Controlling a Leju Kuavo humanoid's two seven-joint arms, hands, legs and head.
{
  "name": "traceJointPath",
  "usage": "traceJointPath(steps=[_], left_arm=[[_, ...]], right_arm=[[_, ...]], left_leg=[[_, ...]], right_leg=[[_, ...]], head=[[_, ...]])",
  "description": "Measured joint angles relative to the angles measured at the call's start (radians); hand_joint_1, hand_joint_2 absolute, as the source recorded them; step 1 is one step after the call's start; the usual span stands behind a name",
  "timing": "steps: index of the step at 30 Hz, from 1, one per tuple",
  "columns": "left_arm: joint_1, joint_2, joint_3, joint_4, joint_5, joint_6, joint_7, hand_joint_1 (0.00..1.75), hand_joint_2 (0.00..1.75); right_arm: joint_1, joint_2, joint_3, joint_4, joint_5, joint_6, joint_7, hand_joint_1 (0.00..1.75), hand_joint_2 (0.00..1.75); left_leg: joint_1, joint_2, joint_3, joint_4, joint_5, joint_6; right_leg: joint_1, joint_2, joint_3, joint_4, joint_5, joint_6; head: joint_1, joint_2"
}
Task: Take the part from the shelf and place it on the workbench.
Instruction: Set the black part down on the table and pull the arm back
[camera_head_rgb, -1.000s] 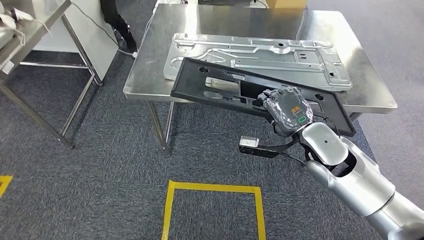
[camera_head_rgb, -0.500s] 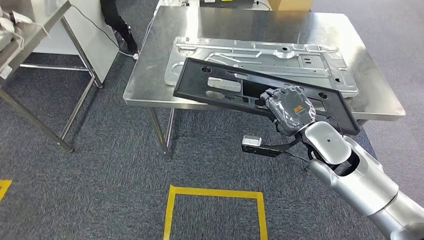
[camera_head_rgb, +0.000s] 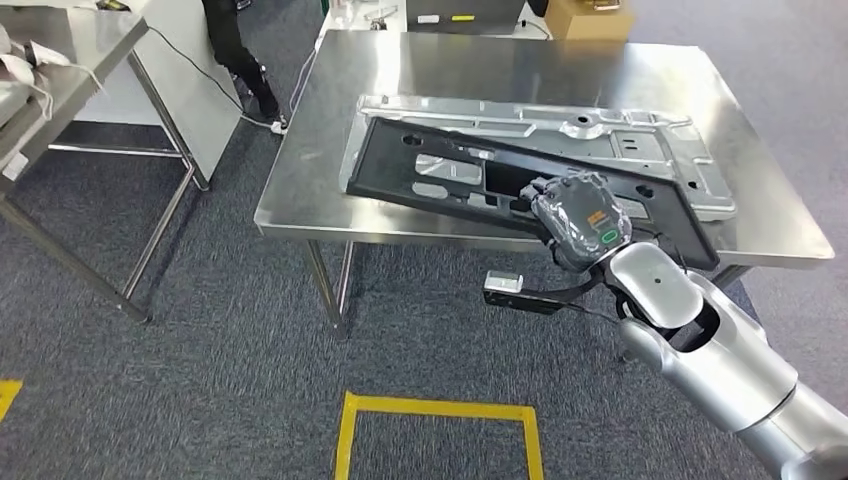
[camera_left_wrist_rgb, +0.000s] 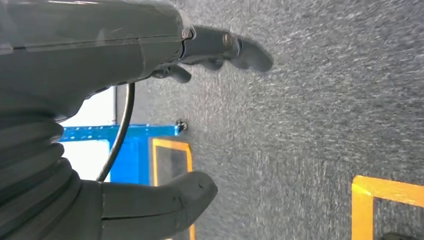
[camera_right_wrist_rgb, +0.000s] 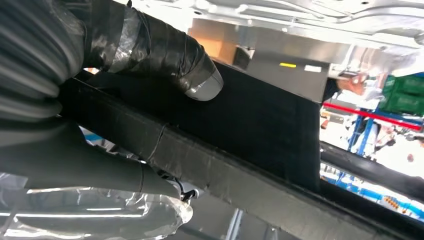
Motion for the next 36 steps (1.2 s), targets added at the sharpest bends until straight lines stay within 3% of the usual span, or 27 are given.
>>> traceJointPath(steps=[2,3,6,7,8,9,11,13,14,17,18,20,22,23,24,26,28,32,34,36], left_arm=[[0.001,0.0,0.0,0.0,0.0,0.0,0.0,0.0,1.75],[0.001,0.0,0.0,0.0,0.0,0.0,0.0,0.0,1.75],[0.0,0.0,0.0,0.0,0.0,0.0,0.0,0.0,1.75],[0.001,0.0,0.0,0.0,0.0,0.0,0.0,0.0,1.75],[0.001,0.0,0.0,0.0,0.0,0.0,0.0,0.0,1.75],[0.002,0.0,0.0,0.0,0.0,0.0,0.0,0.0,1.75],[0.002,-0.002,0.0,0.0,0.0,0.0,0.0,0.0,1.75],[0.002,-0.005,0.001,0.0,0.0,0.0,0.0,0.0,1.75],[0.001,-0.007,0.001,0.0,0.0,-0.001,0.0,0.0,1.75],[0.0,-0.006,0.001,-0.002,0.0,-0.001,0.001,0.0,1.75],[-0.001,-0.005,0.001,-0.002,0.0,-0.001,0.001,0.0,1.75],[-0.002,-0.004,0.001,-0.002,0.0,-0.001,0.0,0.0,1.75],[-0.002,-0.002,0.001,-0.002,0.0,-0.001,0.0,0.0,1.75],[-0.001,-0.002,0.001,-0.002,0.0,-0.001,0.0,0.0,1.75],[0.0,-0.001,0.001,-0.002,0.0,-0.001,0.001,0.0,1.75],[0.002,0.0,0.001,-0.002,0.0,-0.001,0.001,0.0,1.75],[0.002,0.0,0.001,-0.002,0.0,-0.001,0.002,0.0,1.75],[0.004,0.0,0.001,-0.003,0.0,-0.001,0.003,0.0,1.75],[0.004,0.0,0.001,-0.003,0.0,-0.001,0.003,0.0,1.75],[0.003,0.0,0.001,-0.003,0.0,-0.001,0.003,0.0,1.75]], right_arm=[[-0.002,-0.001,0.0,0.0,-0.001,0.0,-0.002,1.75,1.75],[-0.003,-0.001,-0.001,0.0,-0.001,0.0,-0.003,1.75,1.75],[-0.001,-0.004,-0.001,0.001,-0.002,0.001,-0.003,1.75,1.75],[0.002,-0.005,-0.001,0.001,-0.002,0.001,-0.003,1.75,1.75],[0.005,-0.006,-0.001,0.001,-0.002,0.001,-0.003,1.75,1.75],[0.007,-0.007,-0.001,0.001,-0.002,0.002,-0.003,1.75,1.75],[0.008,-0.012,-0.001,0.001,-0.002,0.002,-0.003,1.75,1.75],[0.009,-0.02,-0.001,0.003,-0.003,0.003,-0.004,1.75,1.75],[0.01,-0.023,-0.001,0.003,-0.004,0.003,-0.004,1.75,1.75],[0.013,-0.03,-0.003,0.003,-0.005,0.003,-0.005,1.75,1.75],[0.012,-0.031,-0.003,0.003,-0.005,0.003,-0.005,1.75,1.75],[0.013,-0.031,-0.004,0.003,-0.005,0.003,-0.005,1.75,1.75],[0.017,-0.031,-0.004,0.003,-0.005,0.003,-0.006,1.75,1.75],[0.019,-0.031,-0.004,0.003,-0.005,0.003,-0.006,1.75,1.75],[0.02,-0.031,-0.004,0.003,-0.005,0.004,-0.006,1.75,1.75],[0.02,-0.031,-0.004,0.003,-0.005,0.004,-0.006,1.75,1.75],[0.021,-0.032,-0.004,0.004,-0.005,0.004,-0.006,1.75,1.75],[0.03,-0.041,-0.005,0.005,-0.006,0.004,-0.005,1.75,1.75],[0.032,-0.049,-0.008,0.006,-0.007,0.004,-0.004,1.75,1.75],[0.036,-0.052,-0.011,0.007,-0.007,0.004,-0.003,1.75,1.75]], left_leg=[[0.001,-0.002,0.012,-0.005,-0.007,0.016],[0.002,-0.003,0.02,-0.008,-0.011,0.023],[-0.003,-0.005,0.037,-0.009,-0.028,0.035],[-0.007,-0.007,0.045,-0.009,-0.036,0.037],[-0.01,-0.009,0.056,-0.009,-0.044,0.038],[-0.015,-0.01,0.069,-0.009,-0.054,0.039],[-0.021,-0.012,0.096,-0.01,-0.074,0.039],[-0.023,-0.015,0.112,-0.016,-0.09,0.032],[-0.024,-0.015,0.117,-0.016,-0.092,0.028],[-0.027,-0.011,0.123,0.016,-0.087,0.012],[-0.027,-0.01,0.107,0.051,-0.091,0.007],[-0.022,-0.007,0.042,0.161,-0.131,-0.004],[-0.017,-0.006,-0.03,0.247,-0.181,-0.013],[-0.015,-0.005,-0.05,0.251,-0.182,-0.015],[-0.014,-0.004,-0.053,0.222,-0.159,-0.017],[-0.011,-0.003,-0.024,0.098,-0.062,-0.017],[-0.015,-0.001,-0.001,0.009,-0.01,-0.008],[-0.015,-0.003,0.023,-0.017,-0.012,0.028],[-0.012,-0.005,0.045,-0.025,-0.017,0.039],[-0.011,-0.005,0.058,-0.028,-0.029,0.044]], right_leg=[[-0.003,0.0,-0.009,0.033,-0.003,0.006],[-0.003,0.0,-0.032,0.076,-0.013,0.008],[0.001,0.0,-0.164,0.264,-0.08,0.009],[0.003,0.0,-0.199,0.298,-0.092,0.006],[0.006,0.0,-0.219,0.3,-0.084,0.002],[0.01,0.001,-0.22,0.265,-0.054,-0.007],[0.024,0.001,-0.194,0.14,0.051,-0.034],[0.037,0.001,-0.177,0.052,0.112,-0.057],[0.041,0.003,-0.173,0.037,0.118,-0.063],[0.032,0.005,-0.138,0.012,0.113,-0.072],[0.028,0.004,-0.124,0.008,0.108,-0.075],[0.026,0.004,-0.104,0.004,0.093,-0.08],[0.025,0.004,-0.087,0.005,0.076,-0.078],[0.024,0.005,-0.078,0.006,0.067,-0.076],[0.023,0.005,-0.066,0.008,0.057,-0.073],[0.021,0.005,-0.043,0.012,0.035,-0.066],[0.021,0.006,-0.031,0.014,0.019,-0.055],[0.022,0.006,-0.024,0.036,0.011,-0.03],[0.019,0.005,-0.058,0.107,-0.014,-0.02],[0.015,0.005,-0.136,0.229,-0.062,-0.011]], head=[[0.001,0.0],[0.001,0.0],[0.002,0.0],[0.002,0.0],[0.002,0.0],[0.002,0.0],[0.002,0.0],[0.001,0.0],[0.001,0.0],[0.001,0.0],[0.001,0.0],[0.0,0.0],[0.0,0.0],[0.0,0.0],[0.0,0.0],[0.001,0.0],[0.001,0.0],[0.001,0.0],[0.001,0.0],[0.001,0.0]])
